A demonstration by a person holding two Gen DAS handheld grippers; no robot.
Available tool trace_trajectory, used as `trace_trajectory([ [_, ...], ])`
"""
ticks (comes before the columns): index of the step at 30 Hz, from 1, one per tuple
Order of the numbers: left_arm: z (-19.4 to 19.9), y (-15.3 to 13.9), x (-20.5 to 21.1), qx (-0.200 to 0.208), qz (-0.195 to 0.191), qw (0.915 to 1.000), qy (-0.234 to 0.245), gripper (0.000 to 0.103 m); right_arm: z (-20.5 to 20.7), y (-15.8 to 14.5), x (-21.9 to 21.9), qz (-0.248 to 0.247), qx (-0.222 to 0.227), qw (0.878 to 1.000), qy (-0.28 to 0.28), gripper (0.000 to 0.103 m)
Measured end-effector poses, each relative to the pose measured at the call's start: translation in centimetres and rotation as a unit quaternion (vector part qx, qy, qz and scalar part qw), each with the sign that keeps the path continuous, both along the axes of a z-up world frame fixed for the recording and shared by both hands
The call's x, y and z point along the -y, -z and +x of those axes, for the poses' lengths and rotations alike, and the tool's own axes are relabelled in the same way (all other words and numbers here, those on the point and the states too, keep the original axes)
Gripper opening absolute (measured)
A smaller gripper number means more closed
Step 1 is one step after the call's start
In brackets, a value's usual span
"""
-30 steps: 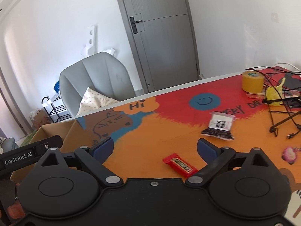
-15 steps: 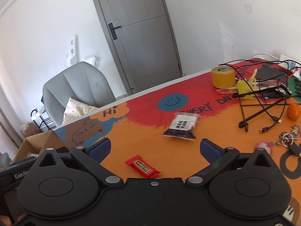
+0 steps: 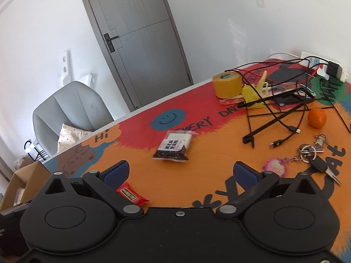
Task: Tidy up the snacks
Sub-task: 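Move both grippers back toward the red candy bar and sesame pack, then grasp the red candy bar with the left gripper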
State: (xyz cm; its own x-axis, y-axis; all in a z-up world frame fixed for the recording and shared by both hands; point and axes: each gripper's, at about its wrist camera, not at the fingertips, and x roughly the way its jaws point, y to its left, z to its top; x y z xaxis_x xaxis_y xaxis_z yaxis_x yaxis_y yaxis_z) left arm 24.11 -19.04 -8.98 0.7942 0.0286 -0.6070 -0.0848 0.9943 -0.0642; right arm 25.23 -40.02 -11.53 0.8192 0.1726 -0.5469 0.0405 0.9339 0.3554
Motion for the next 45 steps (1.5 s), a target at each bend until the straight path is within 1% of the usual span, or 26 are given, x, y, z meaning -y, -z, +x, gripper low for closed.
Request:
trace_trajectory([
  [4,0.1,0.6,1.3,0.0,0.003,1.0,-0.002,0.102,-0.2,0.7,1.3,-0.003,-0.004,1.0,0.02,0.103],
  [10,0.6,1.8,3.3,-0.005,0.004,1.0,0.005,0.102,-0.3,1.8,2.7,0.003,-0.01,0.999,0.031,0.103],
  [15,1.3,3.2,5.0,-0.008,0.022,0.9997,0.009,0.101,0.0,2.7,3.2,0.009,-0.011,0.999,0.039,0.102],
  [19,1.9,4.1,5.4,-0.026,0.014,0.9995,0.012,0.099,0.5,3.1,3.2,0.011,-0.005,0.999,0.035,0.1],
  [21,2.0,4.4,5.2,-0.026,0.006,0.9996,0.01,0.099,0.8,3.2,3.1,0.011,-0.002,0.999,0.031,0.1],
  [23,2.0,4.6,5.0,-0.026,-0.008,0.9996,0.008,0.099,1.2,3.3,3.1,0.012,-0.002,1.0,0.027,0.096],
  [25,2.1,4.8,4.8,-0.026,-0.014,0.9996,-0.001,0.099,1.6,3.5,2.9,0.013,-0.004,1.0,0.024,0.096],
  [28,2.1,5.1,4.8,-0.029,-0.016,0.9995,-0.002,0.09,2.0,3.8,2.6,0.013,-0.007,1.0,0.021,0.096],
  [30,2.2,5.4,4.6,-0.036,-0.018,0.9992,-0.002,0.082,2.3,3.9,2.4,0.01,-0.009,1.0,0.017,0.096],
  [31,2.1,5.4,4.5,-0.03,-0.013,0.9995,-0.001,0.08,2.5,3.9,2.2,0.008,-0.009,1.0,0.015,0.096],
  [33,2.1,5.4,4.3,-0.028,-0.008,0.9996,-0.001,0.07,2.8,3.9,1.9,0.005,-0.008,1.0,0.012,0.096],
  [34,2.2,5.4,4.1,-0.027,-0.009,0.9996,-0.002,0.067,3.0,3.9,1.6,0.002,-0.008,1.0,0.009,0.096],
  [35,2.3,5.3,3.9,-0.026,-0.011,0.9996,-0.004,0.06,3.1,3.8,1.4,-0.001,-0.006,1.0,0.006,0.096],
  [36,2.3,5.3,3.7,-0.026,-0.011,0.9996,-0.005,0.05,3.3,3.8,1.1,-0.003,-0.006,1.0,0.004,0.096],
  [37,2.3,5.2,3.5,-0.026,-0.01,0.9996,-0.006,0.044,3.5,3.9,0.9,-0.005,-0.007,1.0,0.002,0.096],
  [38,2.4,5.2,3.3,-0.025,-0.009,0.9996,-0.004,0.028,3.7,3.9,0.7,-0.006,-0.008,1.0,0.0,0.096],
  [39,2.5,5.2,3.0,-0.026,-0.01,0.9996,-0.002,0.02,3.9,3.9,0.4,-0.007,-0.008,1.0,-0.003,0.096],
  [41,2.8,5.1,2.3,-0.025,-0.015,0.9996,0.001,0.019,4.4,3.9,-0.2,-0.011,-0.009,1.0,-0.009,0.095],
  [45,3.3,4.9,0.8,-0.024,-0.024,0.9993,-0.016,0.019,5.4,3.9,-0.9,-0.015,-0.01,1.0,-0.017,0.094],
])
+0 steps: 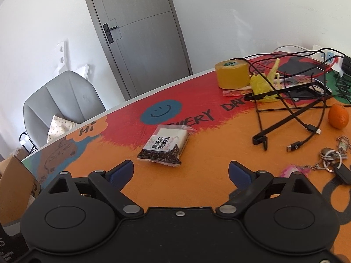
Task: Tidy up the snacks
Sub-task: 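Grasp the red candy bar with the left gripper, then grasp the black sesame pack with the right gripper while the left holds the candy bar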
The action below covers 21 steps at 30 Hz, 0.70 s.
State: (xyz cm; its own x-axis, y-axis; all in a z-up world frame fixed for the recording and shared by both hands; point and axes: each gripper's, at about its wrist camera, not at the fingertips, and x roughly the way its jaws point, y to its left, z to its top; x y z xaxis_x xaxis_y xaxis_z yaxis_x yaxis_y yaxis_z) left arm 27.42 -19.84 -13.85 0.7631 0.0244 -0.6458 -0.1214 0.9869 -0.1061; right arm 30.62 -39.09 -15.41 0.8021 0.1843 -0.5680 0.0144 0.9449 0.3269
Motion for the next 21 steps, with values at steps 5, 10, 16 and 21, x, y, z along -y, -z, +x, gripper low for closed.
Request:
trace_trajectory([
  [5,0.4,-0.6,-1.6,0.01,-0.002,0.9998,-0.017,0.019,1.5,0.0,-0.9,0.0,-0.005,1.0,-0.003,0.094],
  [10,1.0,-0.8,-2.9,0.011,-0.006,0.9995,-0.027,0.019,3.2,0.0,-2.3,-0.01,-0.014,1.0,-0.004,0.095],
  [16,2.0,-0.7,-4.0,0.012,-0.007,0.9991,-0.039,0.019,5.3,0.3,-4.2,-0.034,-0.024,0.999,0.003,0.095],
  [21,2.4,-0.8,-4.7,0.009,-0.011,0.999,-0.043,0.019,7.4,0.8,-5.6,-0.058,-0.039,0.997,0.02,0.096],
])
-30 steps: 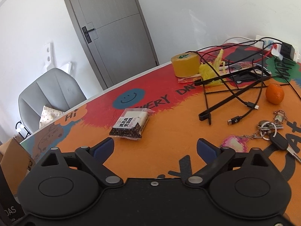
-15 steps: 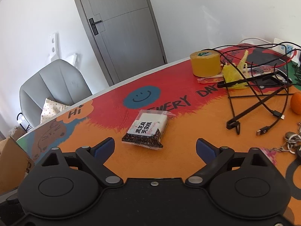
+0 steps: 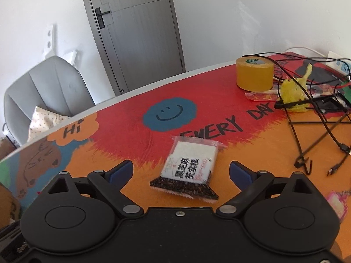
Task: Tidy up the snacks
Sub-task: 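Grasp the black sesame pack with the right gripper while the left holds the candy bar, then lift the candy bar and sesame pack and carry both over the box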
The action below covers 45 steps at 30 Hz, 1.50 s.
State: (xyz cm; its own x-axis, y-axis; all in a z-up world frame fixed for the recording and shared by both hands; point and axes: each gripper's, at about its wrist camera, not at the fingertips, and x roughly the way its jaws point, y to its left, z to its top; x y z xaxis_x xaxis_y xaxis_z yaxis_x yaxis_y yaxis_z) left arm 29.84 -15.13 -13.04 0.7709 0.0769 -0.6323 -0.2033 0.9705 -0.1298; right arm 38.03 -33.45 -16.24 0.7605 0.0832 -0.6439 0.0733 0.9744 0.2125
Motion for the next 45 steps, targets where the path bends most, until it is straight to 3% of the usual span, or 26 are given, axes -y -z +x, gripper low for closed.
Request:
trace_trajectory([
  [3,-0.1,-0.1,-0.1,0.0,0.001,1.0,0.002,0.019,0.8,0.6,-0.6,-0.015,-0.008,1.0,0.009,0.093],
  [5,-0.3,-0.3,-0.2,-0.001,0.0,1.0,0.002,0.019,1.0,1.0,-0.9,-0.021,-0.015,1.0,0.003,0.065],
  [6,-0.4,-0.5,-0.2,0.0,0.0,1.0,0.002,0.019,1.1,1.3,-1.1,-0.028,-0.024,0.999,-0.001,0.064],
  [8,-0.9,-0.8,-0.2,0.007,0.005,1.0,0.002,0.019,0.5,1.3,-1.1,-0.031,-0.017,0.999,-0.002,0.052],
  [10,-1.3,-1.1,-0.3,0.011,0.005,0.9999,0.001,0.019,-0.2,1.1,-0.8,-0.014,-0.016,1.0,-0.008,0.05],
  [22,-4.1,-2.9,-0.8,0.03,0.008,0.9994,0.017,0.019,-4.8,0.1,-0.3,0.032,0.01,0.999,-0.006,0.047],
  [45,-9.4,-8.7,-3.8,0.078,0.033,0.9957,0.036,0.019,-12.1,-6.6,-1.9,0.099,0.127,0.986,-0.034,0.047],
])
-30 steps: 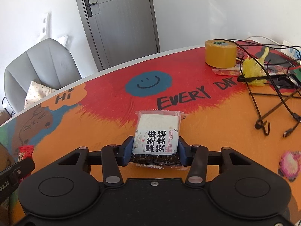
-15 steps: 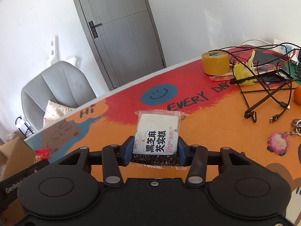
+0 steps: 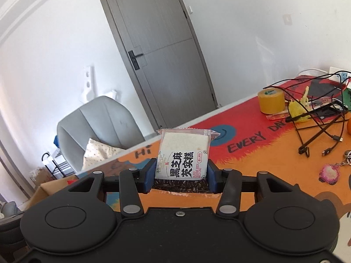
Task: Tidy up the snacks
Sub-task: 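Lift the candy bar and sesame pack and carry both over the box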
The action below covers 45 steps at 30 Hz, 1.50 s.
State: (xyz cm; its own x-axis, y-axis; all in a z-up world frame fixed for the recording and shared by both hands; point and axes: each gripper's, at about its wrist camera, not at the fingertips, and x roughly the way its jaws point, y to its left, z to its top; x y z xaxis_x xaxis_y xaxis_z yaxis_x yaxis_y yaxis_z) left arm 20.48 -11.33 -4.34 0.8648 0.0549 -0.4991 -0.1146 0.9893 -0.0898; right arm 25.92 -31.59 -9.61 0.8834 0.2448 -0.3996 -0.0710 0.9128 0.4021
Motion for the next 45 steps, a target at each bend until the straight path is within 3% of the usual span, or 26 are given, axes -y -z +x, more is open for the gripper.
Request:
trace_trajectory([
  [19,-3.4,-2.5,-7.4,0.026,-0.008,0.9982,-0.054,0.019,-2.2,-1.9,-5.7,0.011,0.031,0.997,-0.074,0.047],
  [34,-4.8,-1.0,-12.5,-0.005,-0.042,0.9968,-0.068,0.02,-2.8,-3.1,-11.3,-0.002,0.034,0.99,-0.138,0.047],
  [39,-5.1,-0.3,-14.0,-0.017,-0.063,0.9957,-0.067,0.04,-2.9,-3.3,-12.7,-0.007,0.031,0.987,-0.155,0.047],
  [45,-6.3,-0.6,-16.0,-0.004,-0.068,0.9934,-0.092,0.053,-3.5,-3.7,-14.9,-0.014,0.027,0.983,-0.179,0.047],
])
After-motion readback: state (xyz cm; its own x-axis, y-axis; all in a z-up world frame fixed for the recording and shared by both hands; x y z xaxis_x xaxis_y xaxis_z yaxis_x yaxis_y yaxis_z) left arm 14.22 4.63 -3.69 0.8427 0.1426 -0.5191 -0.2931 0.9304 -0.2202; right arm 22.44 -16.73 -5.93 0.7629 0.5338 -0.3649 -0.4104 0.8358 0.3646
